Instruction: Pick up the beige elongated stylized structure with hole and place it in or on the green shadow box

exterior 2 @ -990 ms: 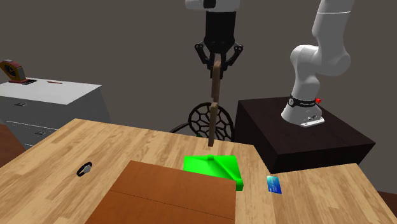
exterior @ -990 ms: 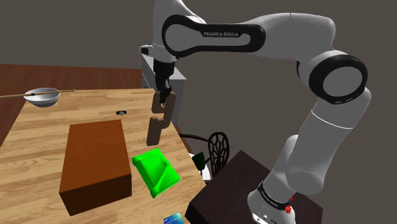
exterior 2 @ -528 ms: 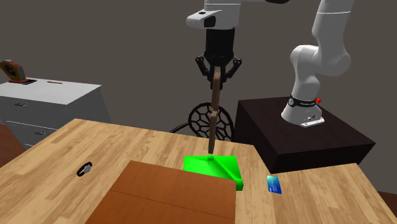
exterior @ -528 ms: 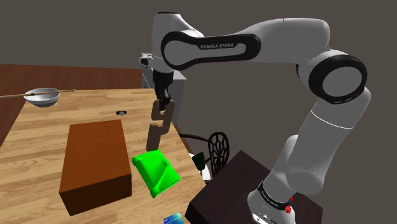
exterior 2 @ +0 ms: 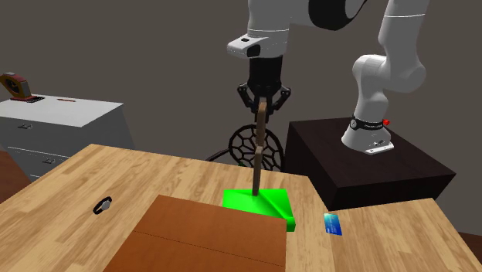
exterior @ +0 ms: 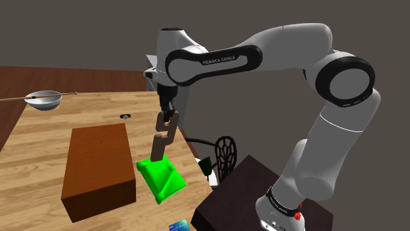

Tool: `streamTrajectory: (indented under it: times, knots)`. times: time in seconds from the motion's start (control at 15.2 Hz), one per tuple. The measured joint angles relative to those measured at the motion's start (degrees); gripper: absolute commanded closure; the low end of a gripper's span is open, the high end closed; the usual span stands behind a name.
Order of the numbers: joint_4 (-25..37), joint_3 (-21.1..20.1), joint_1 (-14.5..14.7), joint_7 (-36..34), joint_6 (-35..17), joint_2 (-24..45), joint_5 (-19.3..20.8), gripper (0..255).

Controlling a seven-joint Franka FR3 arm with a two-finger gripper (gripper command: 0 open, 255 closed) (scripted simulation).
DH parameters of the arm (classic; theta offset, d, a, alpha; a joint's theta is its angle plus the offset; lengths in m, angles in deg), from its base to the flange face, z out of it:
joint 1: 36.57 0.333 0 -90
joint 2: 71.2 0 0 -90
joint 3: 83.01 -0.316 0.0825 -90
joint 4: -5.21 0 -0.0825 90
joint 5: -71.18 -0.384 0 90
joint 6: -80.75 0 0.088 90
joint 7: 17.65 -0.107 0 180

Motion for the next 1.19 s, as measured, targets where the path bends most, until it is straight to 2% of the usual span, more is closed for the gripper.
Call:
streamTrajectory:
  times: [1.19]
  knots:
    - [-7.45, 0.21, 0.14, -1.06, -12.81, 5.45, 1.22, 255]
